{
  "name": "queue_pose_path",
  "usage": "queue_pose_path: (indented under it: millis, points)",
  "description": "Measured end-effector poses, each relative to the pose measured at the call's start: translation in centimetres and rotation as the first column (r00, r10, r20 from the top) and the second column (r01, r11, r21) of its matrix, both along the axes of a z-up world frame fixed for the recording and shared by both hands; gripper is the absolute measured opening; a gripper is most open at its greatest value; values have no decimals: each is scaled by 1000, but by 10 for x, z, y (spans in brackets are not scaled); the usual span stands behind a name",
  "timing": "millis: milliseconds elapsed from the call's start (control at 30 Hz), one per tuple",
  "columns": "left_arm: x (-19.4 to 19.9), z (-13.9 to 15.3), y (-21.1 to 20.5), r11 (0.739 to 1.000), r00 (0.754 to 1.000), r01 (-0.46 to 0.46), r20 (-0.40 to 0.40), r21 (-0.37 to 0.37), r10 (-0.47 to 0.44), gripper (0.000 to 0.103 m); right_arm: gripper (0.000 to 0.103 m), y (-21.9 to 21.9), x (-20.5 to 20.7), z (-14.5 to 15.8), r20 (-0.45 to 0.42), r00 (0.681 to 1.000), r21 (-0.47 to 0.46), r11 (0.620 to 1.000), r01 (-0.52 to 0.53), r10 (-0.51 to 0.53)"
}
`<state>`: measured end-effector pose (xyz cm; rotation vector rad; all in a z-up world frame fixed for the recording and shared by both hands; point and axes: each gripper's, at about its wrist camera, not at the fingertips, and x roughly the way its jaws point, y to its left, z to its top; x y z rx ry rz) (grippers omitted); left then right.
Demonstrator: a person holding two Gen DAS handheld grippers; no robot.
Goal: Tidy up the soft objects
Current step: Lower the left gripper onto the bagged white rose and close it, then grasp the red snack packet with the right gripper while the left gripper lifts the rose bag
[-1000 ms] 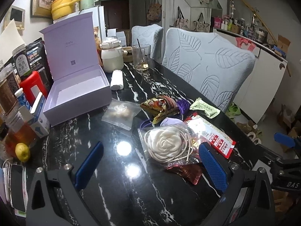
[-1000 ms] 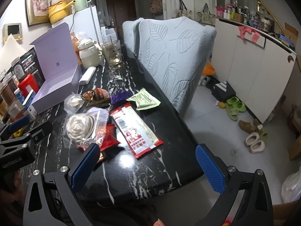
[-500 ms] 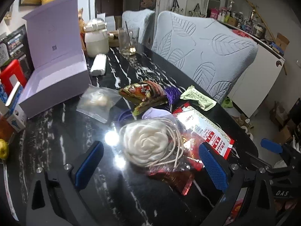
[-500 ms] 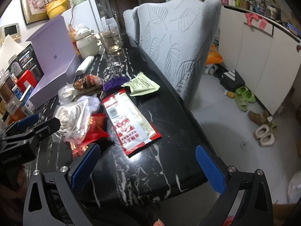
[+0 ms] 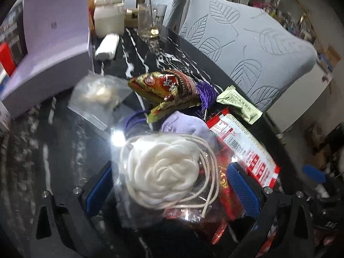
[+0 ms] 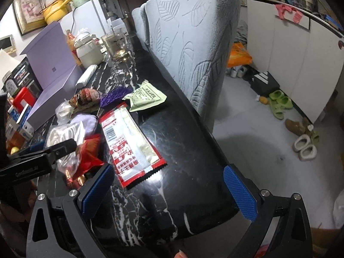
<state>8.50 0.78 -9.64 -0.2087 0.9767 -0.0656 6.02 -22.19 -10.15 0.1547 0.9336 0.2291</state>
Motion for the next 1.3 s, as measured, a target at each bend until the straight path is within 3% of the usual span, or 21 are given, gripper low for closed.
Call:
queue_pose_path:
  millis: [100,167,200,233,300,333,400,500,833,1000,1300]
  points:
    - [6,-9,9,995,1000,-11,-28,-99,9,103,103,-1,4,-2,-9,1000,9,1000,-1,1]
    - [5,-10,8,996,1000,-17,-16,-83,15,103,103,-1,6,-4,-14,1000,8,1000,-1,2]
    - [4,-10,7,997,1000,-17,-7,-73,17,97,103,-1,6,-4,-16,1000,7,1000,-2,2]
    - [3,-9,6,997,1000,-16,-1,-80,16,83,103,-1,7,-4,-17,1000,6,1000,-4,4]
    - [1,-4,3,995,1000,-6,-1,-100,6,73,103,0,8,-5,-19,1000,6,1000,-5,6]
    - [-1,-1,0,997,1000,-5,11,-72,6,67,103,0,9,-5,-22,1000,9,1000,-6,6]
    - [-5,3,-3,1000,1000,3,31,-30,-3,61,103,1,12,-5,-27,1000,18,1000,-7,8]
    - [-11,8,0,999,999,-5,45,-34,6,55,103,4,13,-4,-24,1000,18,1000,-15,15]
    - [-40,34,21,999,991,-38,130,3,37,53,103,16,8,1,-1,999,26,998,-48,48]
    - [-56,39,38,997,989,-69,135,22,66,53,103,28,5,3,13,996,22,996,-87,86]
    - [-84,33,72,983,977,-175,136,54,166,53,103,76,-2,10,68,969,-33,971,-237,239]
